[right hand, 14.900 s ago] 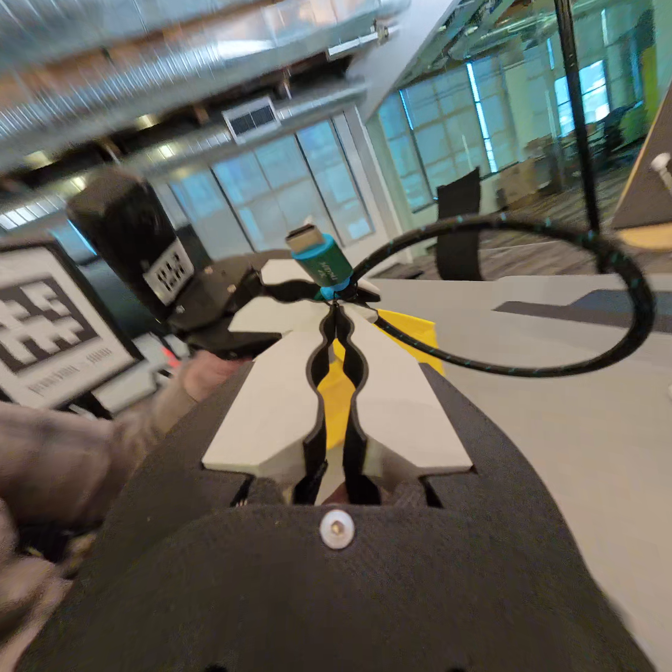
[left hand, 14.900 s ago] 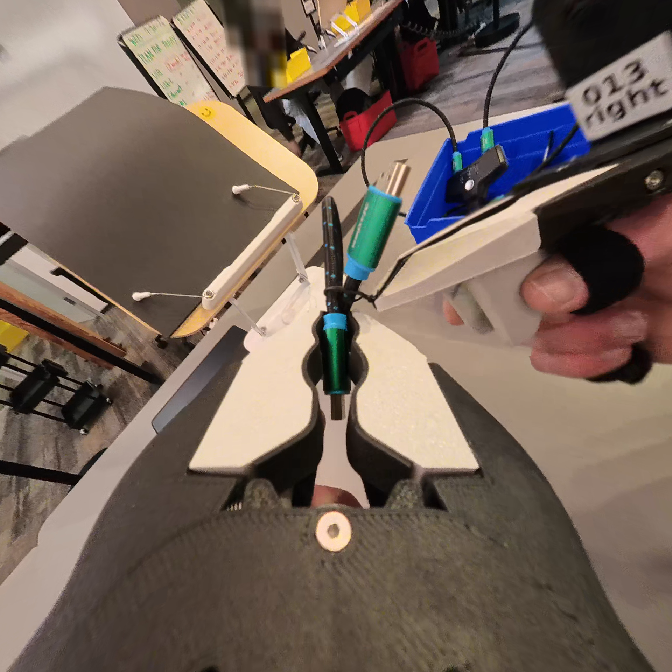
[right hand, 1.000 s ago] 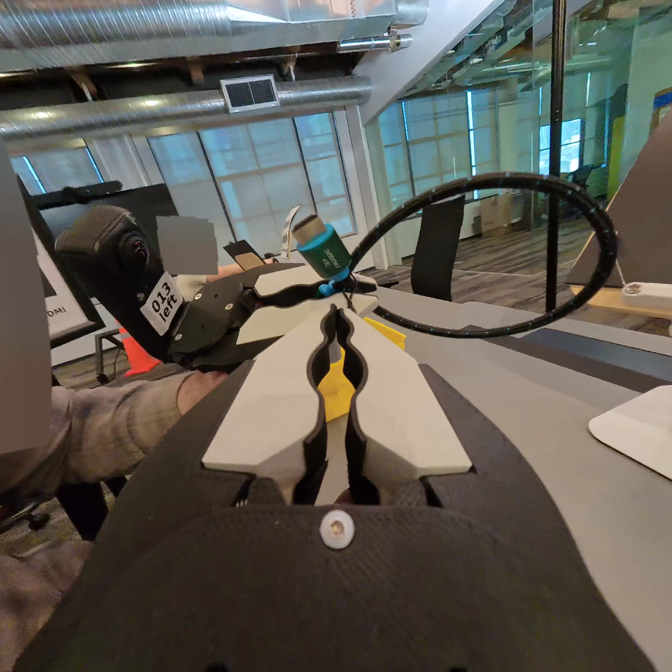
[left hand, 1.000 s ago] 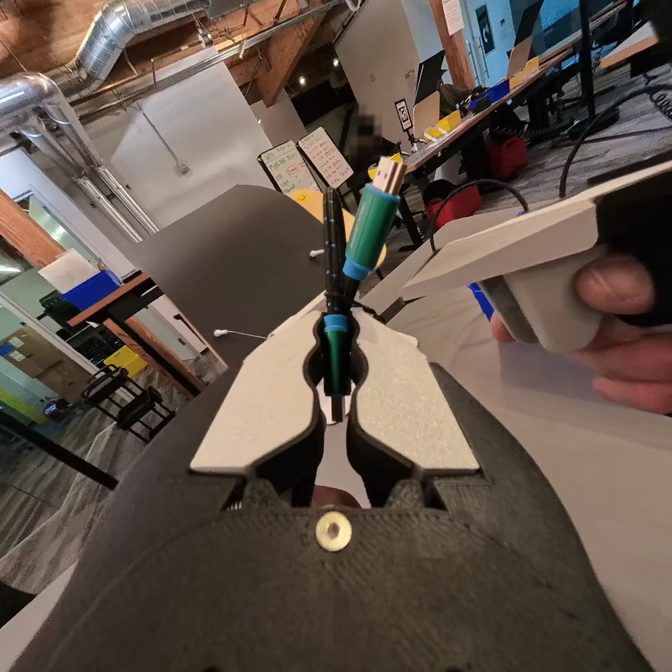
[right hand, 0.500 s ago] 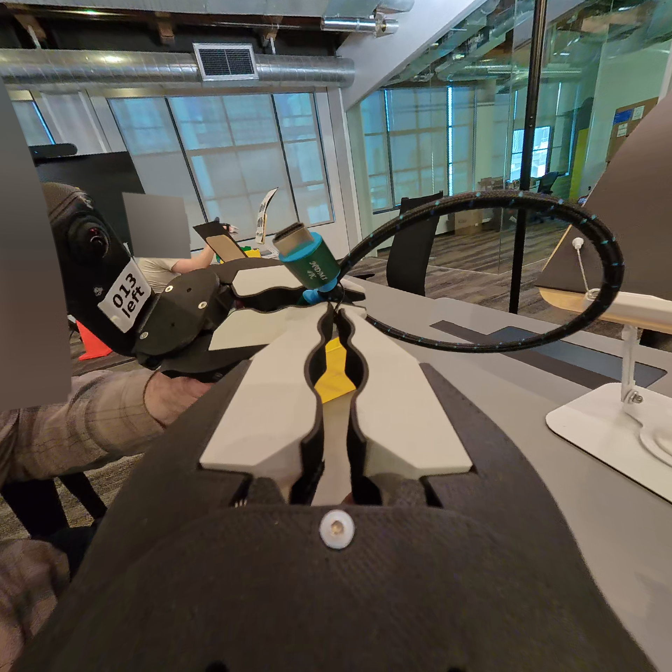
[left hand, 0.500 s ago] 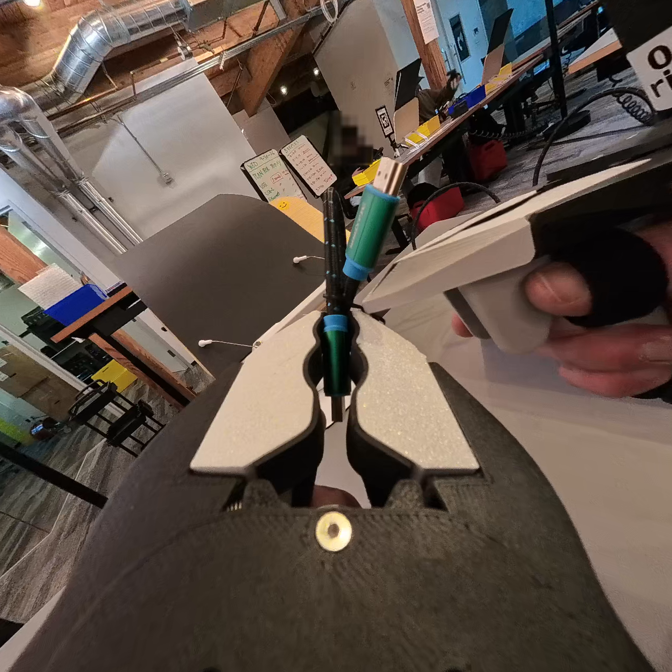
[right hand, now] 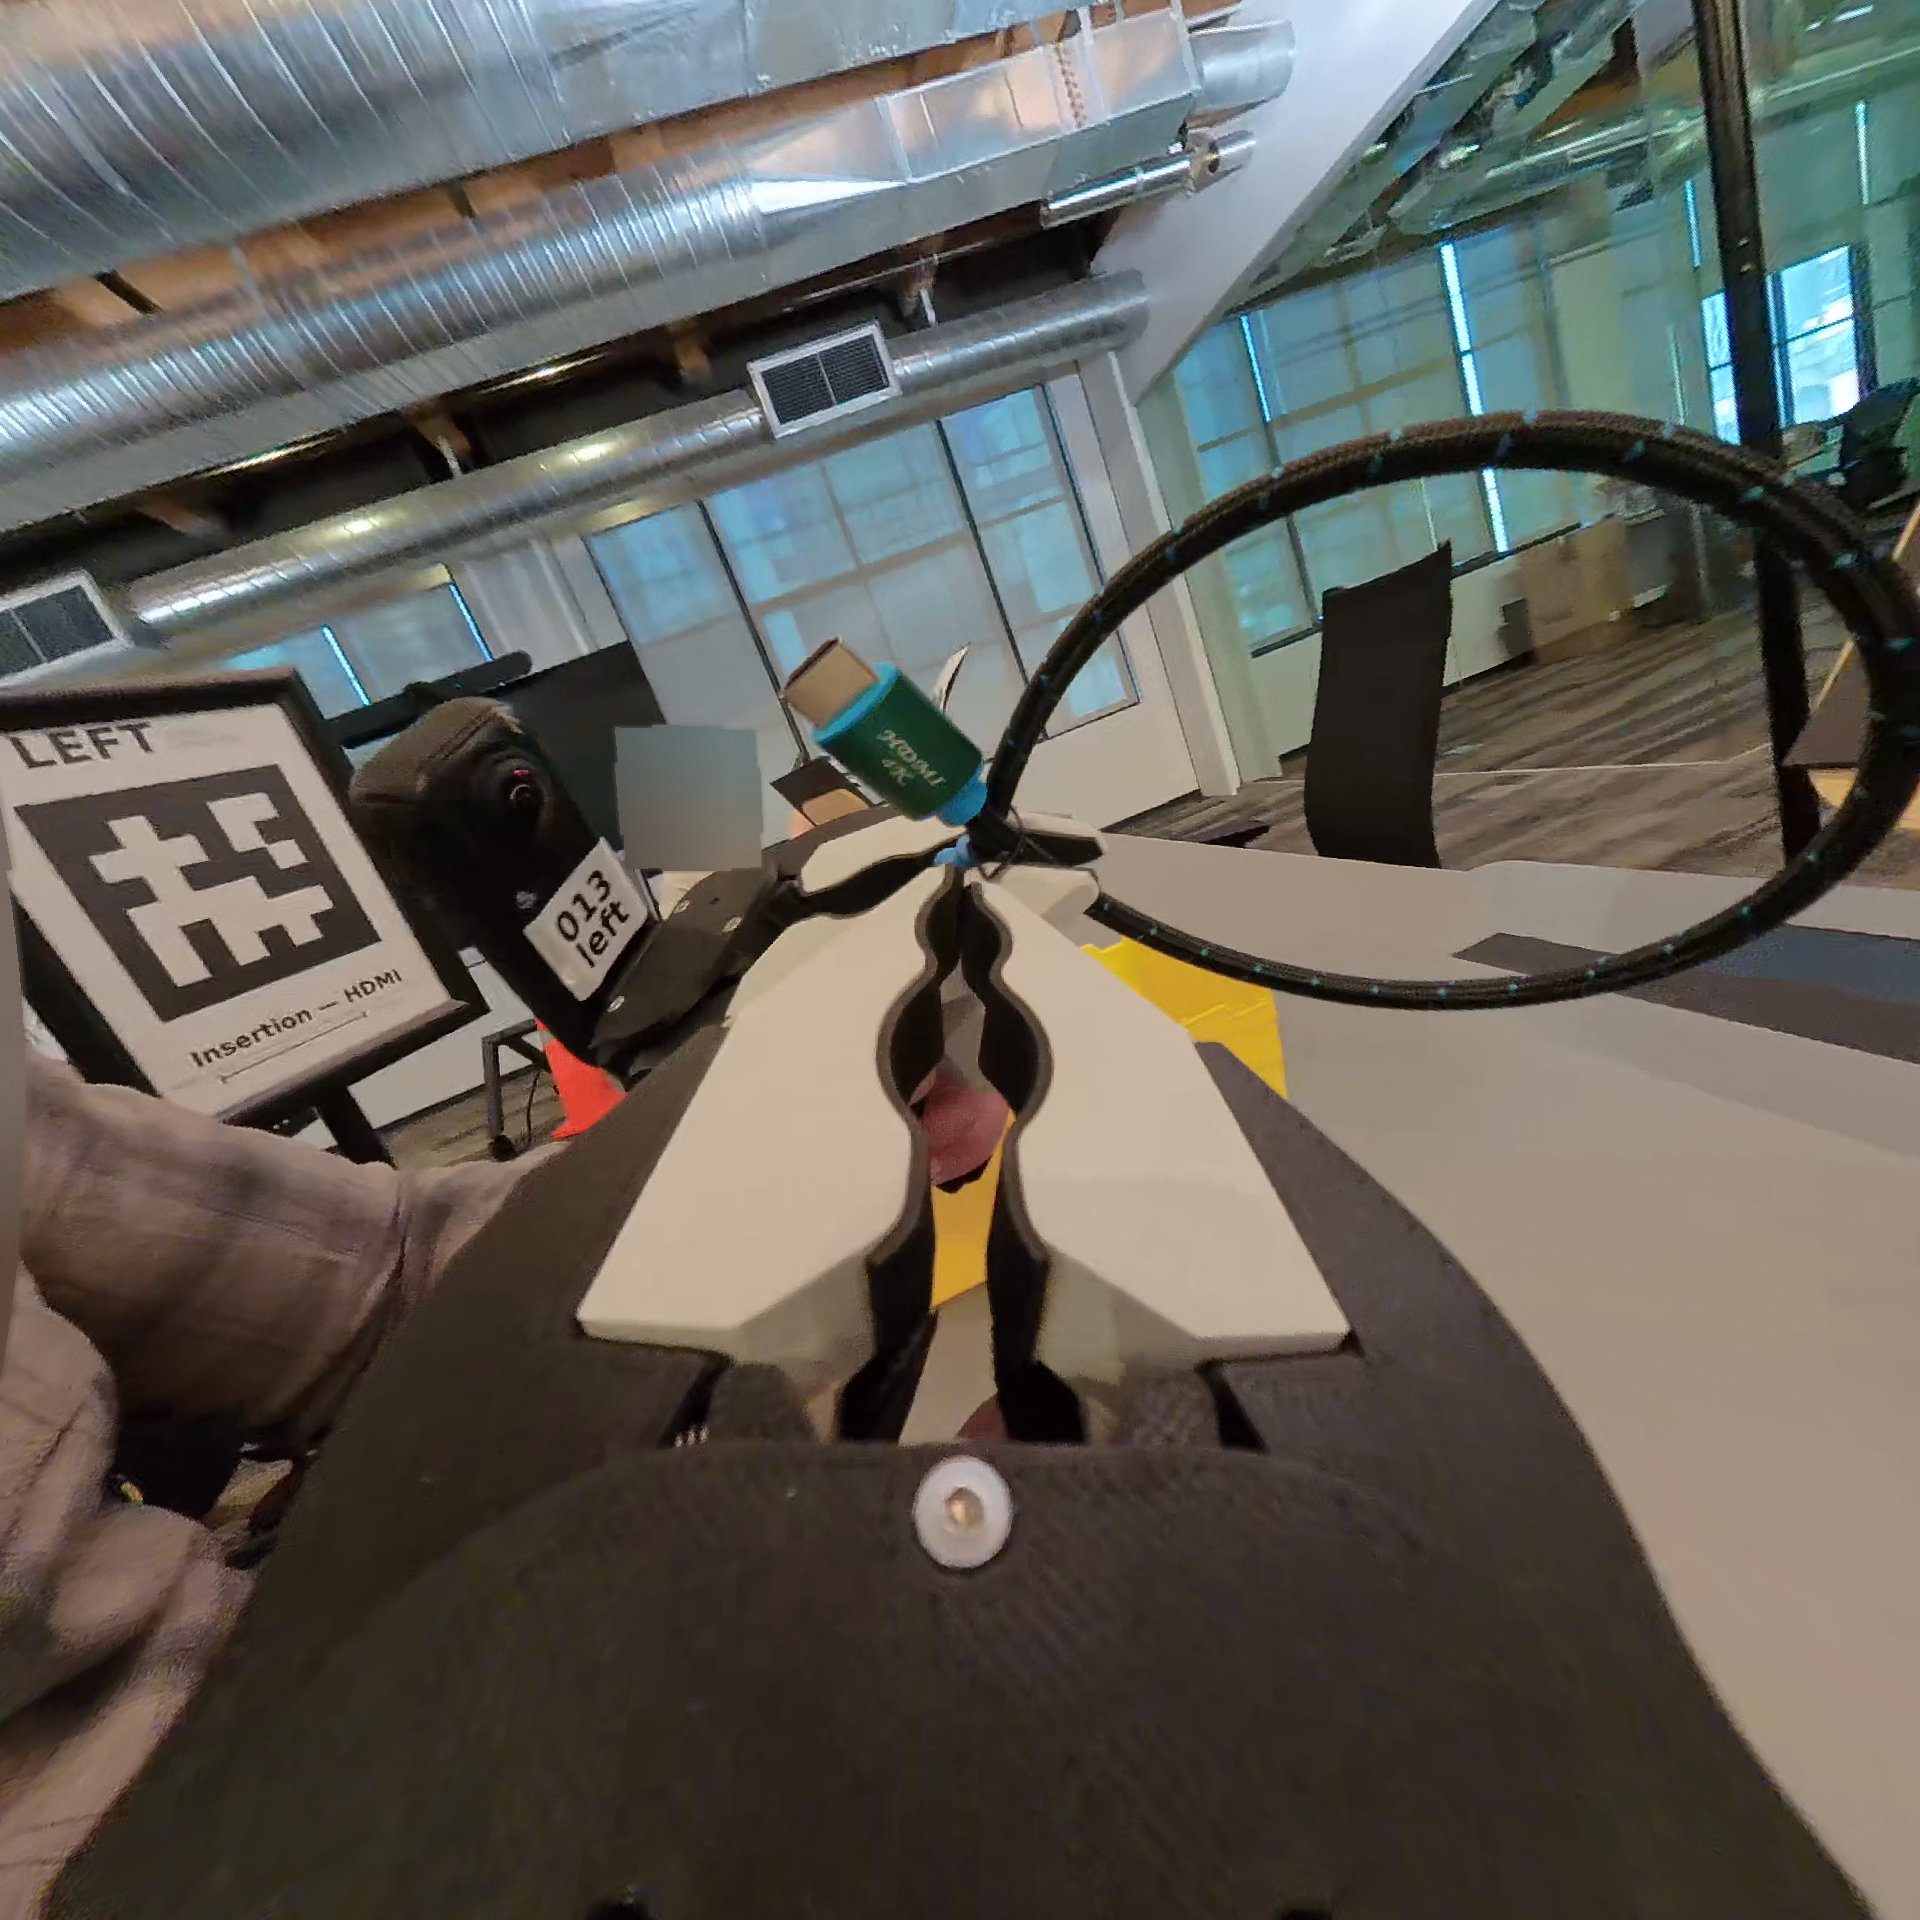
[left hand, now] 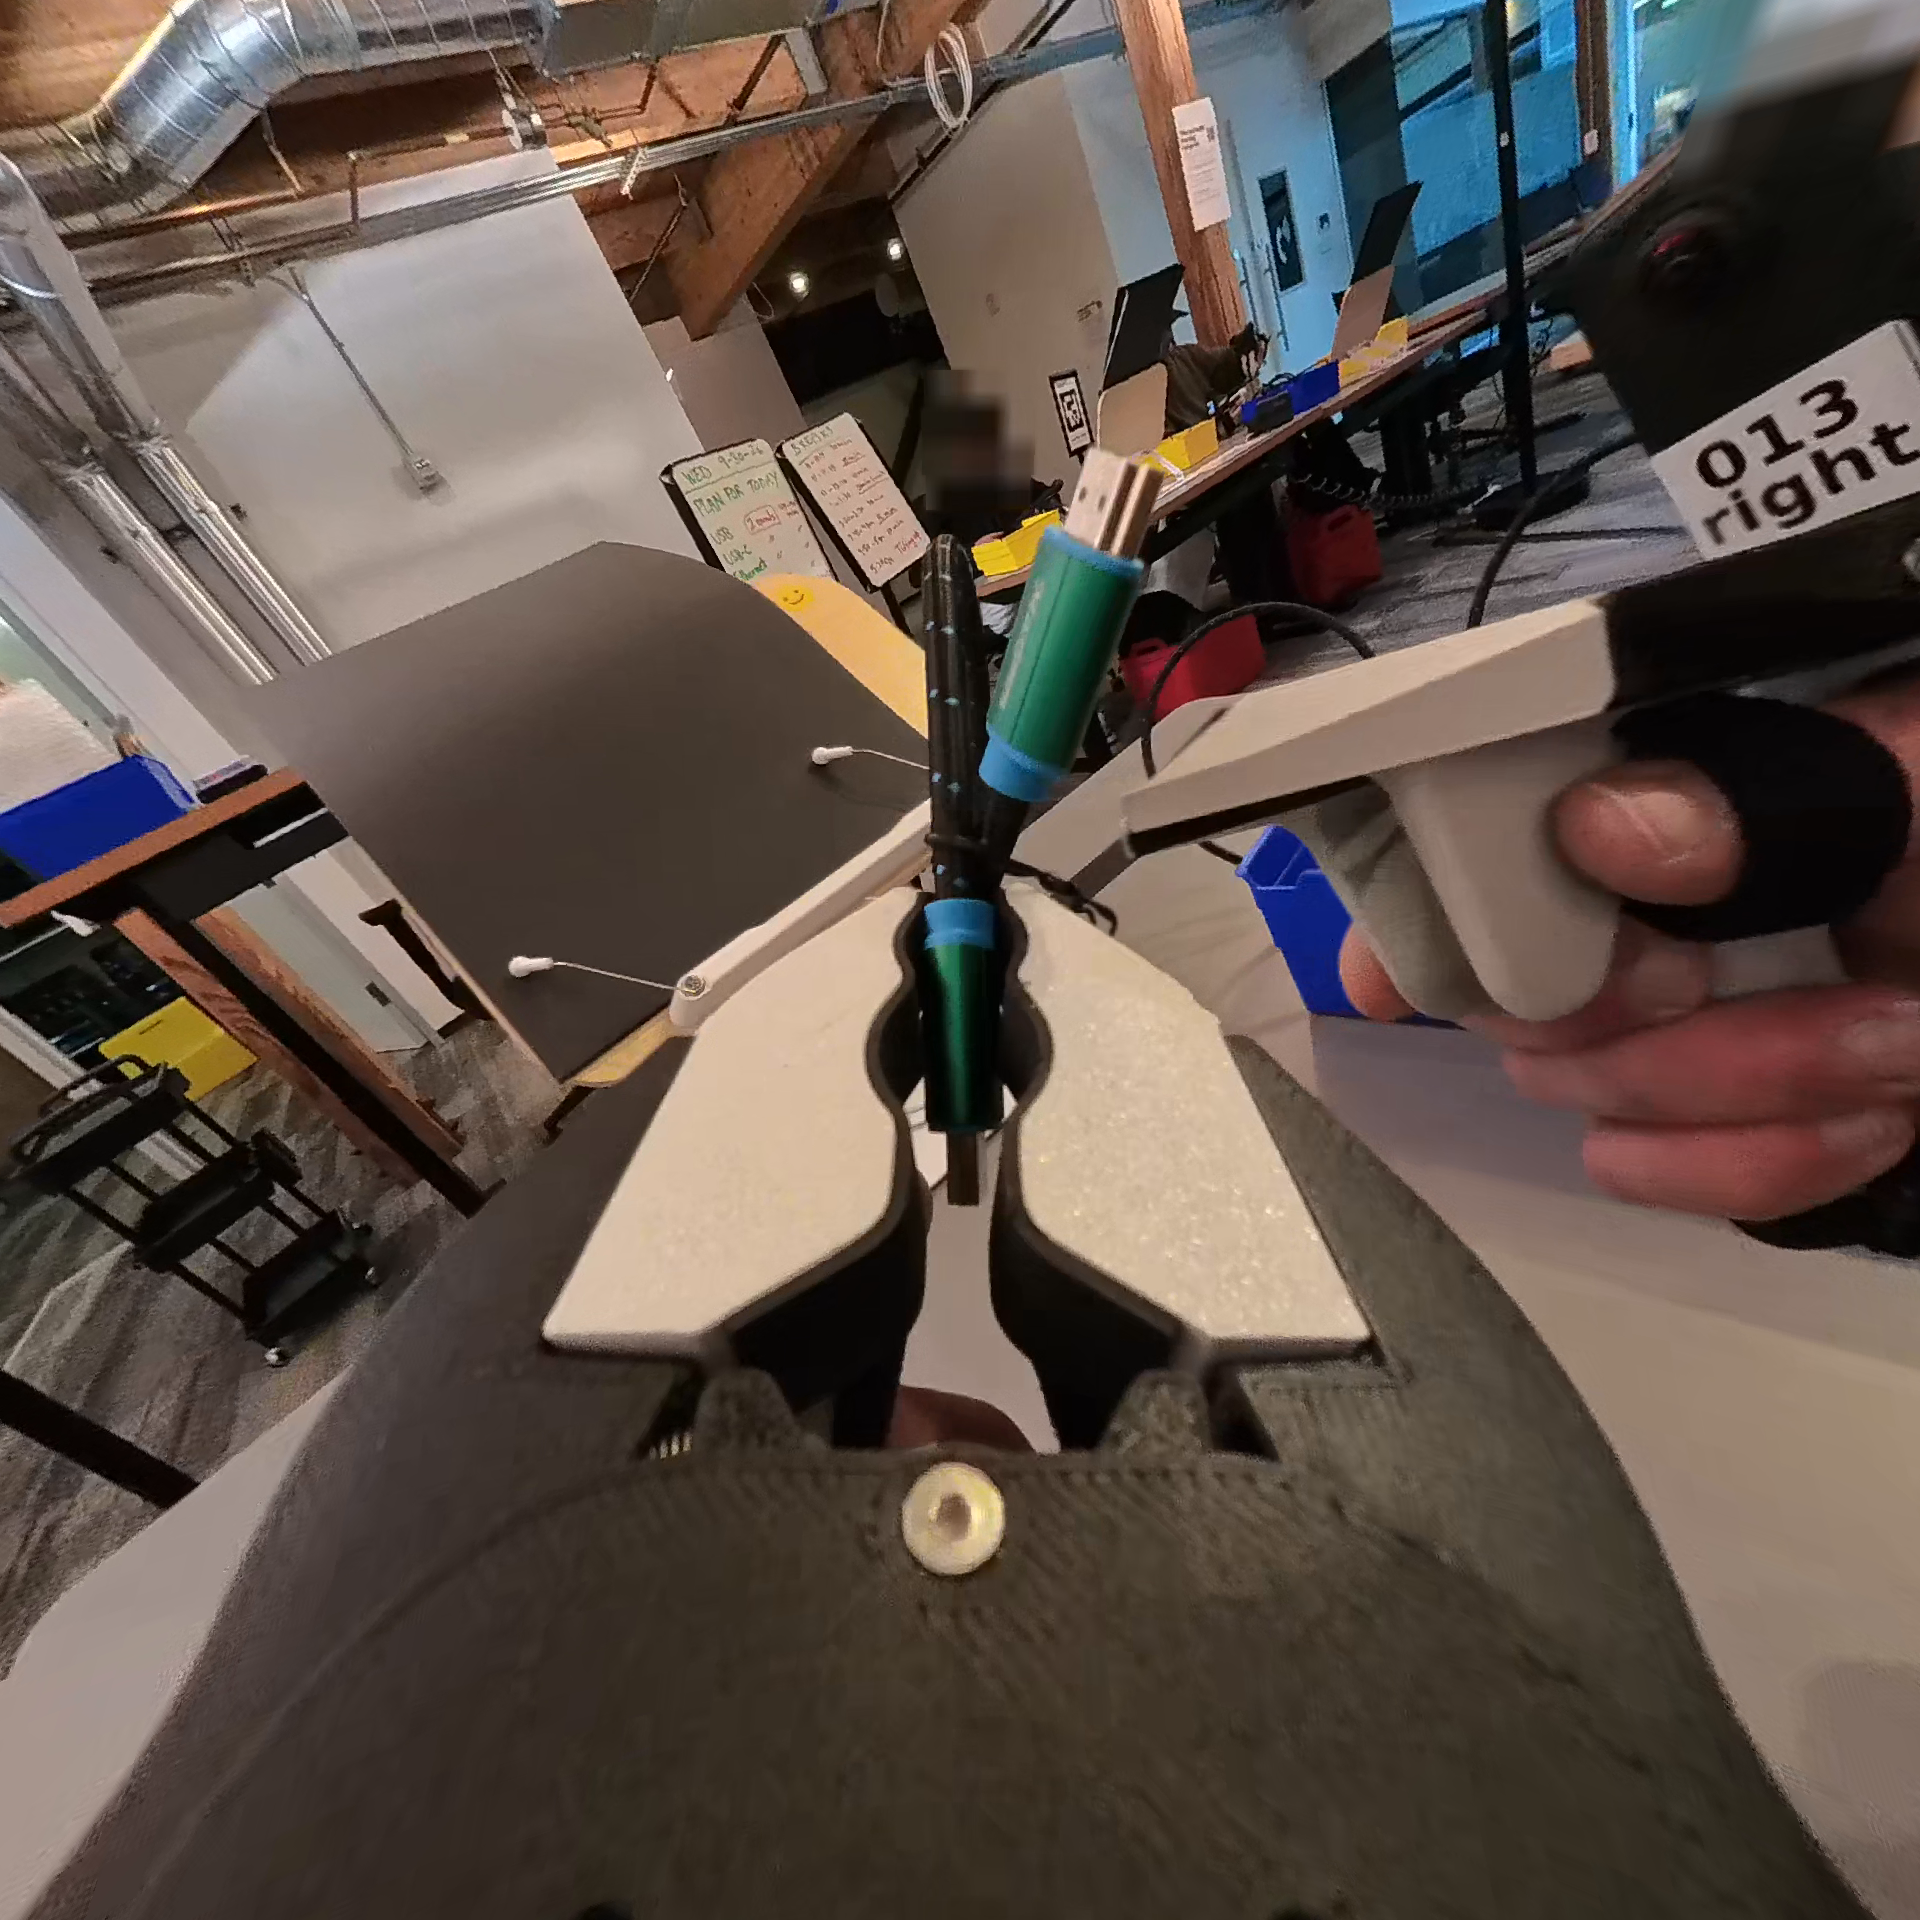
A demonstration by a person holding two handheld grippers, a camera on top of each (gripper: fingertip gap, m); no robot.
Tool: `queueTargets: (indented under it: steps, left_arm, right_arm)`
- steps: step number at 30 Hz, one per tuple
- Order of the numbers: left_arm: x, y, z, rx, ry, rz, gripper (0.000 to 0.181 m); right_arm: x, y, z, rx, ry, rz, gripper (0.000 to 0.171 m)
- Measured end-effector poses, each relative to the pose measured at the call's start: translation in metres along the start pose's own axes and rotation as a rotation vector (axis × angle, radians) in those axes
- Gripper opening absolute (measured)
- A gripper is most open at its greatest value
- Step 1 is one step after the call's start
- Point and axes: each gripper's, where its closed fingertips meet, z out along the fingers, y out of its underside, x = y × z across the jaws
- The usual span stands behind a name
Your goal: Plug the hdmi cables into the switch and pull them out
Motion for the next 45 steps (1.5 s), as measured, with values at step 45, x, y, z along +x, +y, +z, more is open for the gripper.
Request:
queueTargets:
  steps: [45]
  left_arm:
    - [0.006, -0.003, -0.001, 0.010, 0.006, 0.046, 0.008]
  right_arm:
    - [0.005, 0.005, 0.006, -0.098, 0.159, -0.224, 0.002]
